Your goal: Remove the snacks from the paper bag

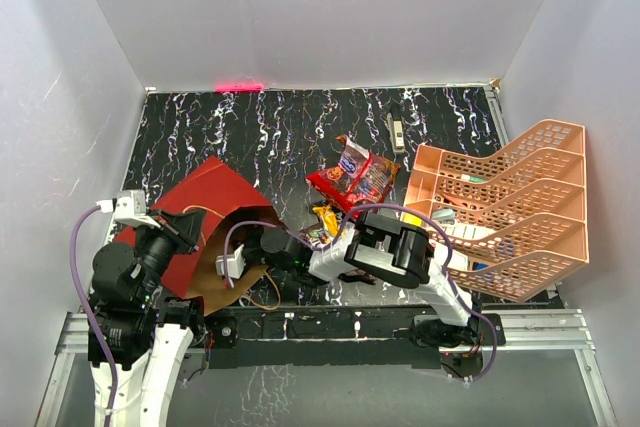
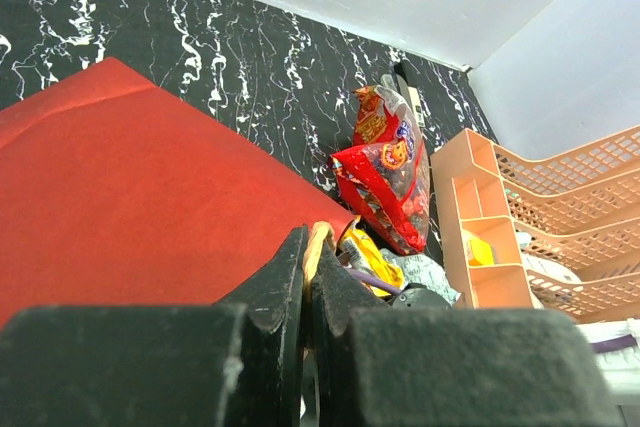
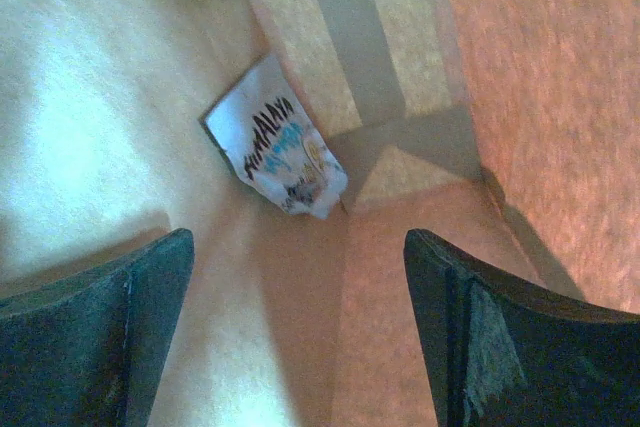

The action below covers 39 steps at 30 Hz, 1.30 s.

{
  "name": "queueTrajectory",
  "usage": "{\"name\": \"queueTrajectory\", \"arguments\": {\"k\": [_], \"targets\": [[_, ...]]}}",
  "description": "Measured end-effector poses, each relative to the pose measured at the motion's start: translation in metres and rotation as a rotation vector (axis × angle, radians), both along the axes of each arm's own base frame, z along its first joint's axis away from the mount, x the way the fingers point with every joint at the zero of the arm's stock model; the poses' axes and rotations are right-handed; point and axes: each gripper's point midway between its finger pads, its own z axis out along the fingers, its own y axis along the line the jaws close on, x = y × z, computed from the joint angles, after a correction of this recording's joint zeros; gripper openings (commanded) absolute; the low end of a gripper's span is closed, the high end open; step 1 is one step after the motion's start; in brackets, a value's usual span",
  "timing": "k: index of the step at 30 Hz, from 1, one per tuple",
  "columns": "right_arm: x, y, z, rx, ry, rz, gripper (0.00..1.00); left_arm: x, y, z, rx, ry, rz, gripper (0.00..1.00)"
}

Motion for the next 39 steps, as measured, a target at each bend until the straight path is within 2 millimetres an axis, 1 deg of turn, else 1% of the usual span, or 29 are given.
{"name": "queueTrajectory", "arguments": {"k": [3,8,13,15,17,21,24,27,28,30,31,34,36,38,39], "targets": [[-0.009,0.012,0.002,-0.041,-0.042,0.061,0.89,-0.001,-0.002,0.0,0.0,0.0,-0.013,0.0],[-0.013,0.033,0.007,-0.081,-0.116,0.118,0.89,-0.002,-0.005,0.001,0.0,-0.004,-0.031,0.0],[-0.01,0.048,0.002,-0.122,-0.15,0.144,0.88,-0.002,-0.005,0.002,0.0,-0.007,-0.033,0.0],[-0.009,0.053,-0.006,-0.146,-0.15,0.154,0.88,-0.002,-0.006,0.002,0.0,-0.007,-0.036,0.0],[-0.007,0.058,-0.011,-0.163,-0.163,0.158,0.88,-0.002,-0.006,0.002,0.0,-0.008,-0.039,0.0],[-0.003,0.07,-0.01,-0.16,-0.174,0.158,0.88,-0.003,-0.007,0.002,0.0,-0.009,-0.044,0.0],[0.005,0.081,-0.009,-0.149,-0.186,0.15,0.86,-0.003,-0.008,0.002,0.0,-0.01,-0.048,0.0],[0.019,0.095,-0.006,-0.122,-0.21,0.117,0.84,-0.004,-0.008,0.001,-0.001,-0.008,-0.051,0.0],[0.025,0.098,-0.005,-0.113,-0.215,0.103,0.8,-0.004,-0.009,0.0,-0.001,-0.008,-0.053,0.0],[0.039,0.104,-0.003,-0.094,-0.228,0.07,0.63,-0.004,-0.009,0.0,0.0,-0.009,-0.054,0.0],[0.046,0.105,-0.004,-0.091,-0.232,0.056,0.6,-0.004,-0.009,0.0,0.0,-0.009,-0.054,0.0],[0.066,0.102,-0.012,-0.092,-0.233,0.016,0.56,-0.004,-0.009,0.0,0.0,-0.009,-0.055,0.0],[0.076,0.098,-0.012,-0.092,-0.232,-0.001,0.49,-0.004,-0.009,0.0,0.0,-0.009,-0.056,0.0],[0.085,0.094,-0.012,-0.092,-0.226,-0.013,0.39,-0.004,-0.009,0.0,0.0,-0.009,-0.056,0.0],[0.088,0.093,-0.012,-0.091,-0.222,-0.016,0.29,-0.004,-0.009,0.0,0.0,-0.008,-0.054,0.0]]}}
